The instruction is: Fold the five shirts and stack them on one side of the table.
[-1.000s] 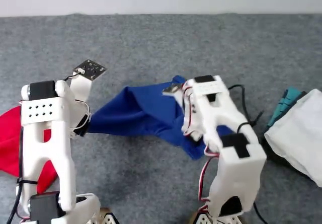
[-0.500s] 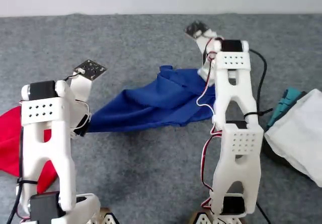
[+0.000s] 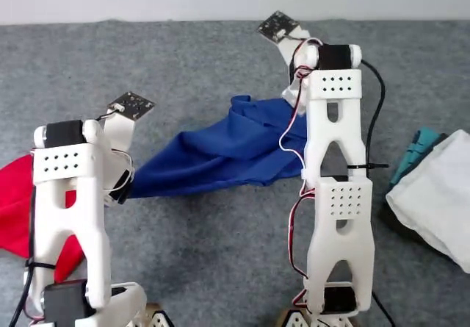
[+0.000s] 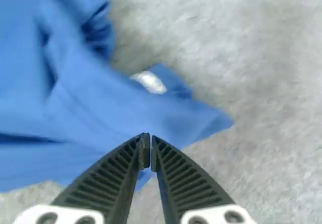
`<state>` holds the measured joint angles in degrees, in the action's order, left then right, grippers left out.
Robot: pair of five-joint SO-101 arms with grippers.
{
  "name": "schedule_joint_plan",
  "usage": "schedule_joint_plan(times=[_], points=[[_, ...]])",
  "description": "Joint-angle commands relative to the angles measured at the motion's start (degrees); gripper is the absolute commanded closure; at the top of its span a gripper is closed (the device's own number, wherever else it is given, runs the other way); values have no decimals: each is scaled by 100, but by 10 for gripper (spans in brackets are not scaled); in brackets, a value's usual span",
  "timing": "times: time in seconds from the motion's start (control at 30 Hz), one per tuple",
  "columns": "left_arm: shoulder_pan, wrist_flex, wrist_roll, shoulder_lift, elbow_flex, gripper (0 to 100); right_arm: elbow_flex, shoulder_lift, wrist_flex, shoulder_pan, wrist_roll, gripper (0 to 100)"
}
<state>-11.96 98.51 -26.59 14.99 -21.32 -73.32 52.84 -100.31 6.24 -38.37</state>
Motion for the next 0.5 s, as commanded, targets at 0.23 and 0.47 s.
schedule_joint_plan(times=[0.23,0.47], points=[[9,-132,62,246,13,986,1899,-1191,-277,75,378,986],[9,-141,62,220,13,986,3473,-1604,-57,391,387,970]])
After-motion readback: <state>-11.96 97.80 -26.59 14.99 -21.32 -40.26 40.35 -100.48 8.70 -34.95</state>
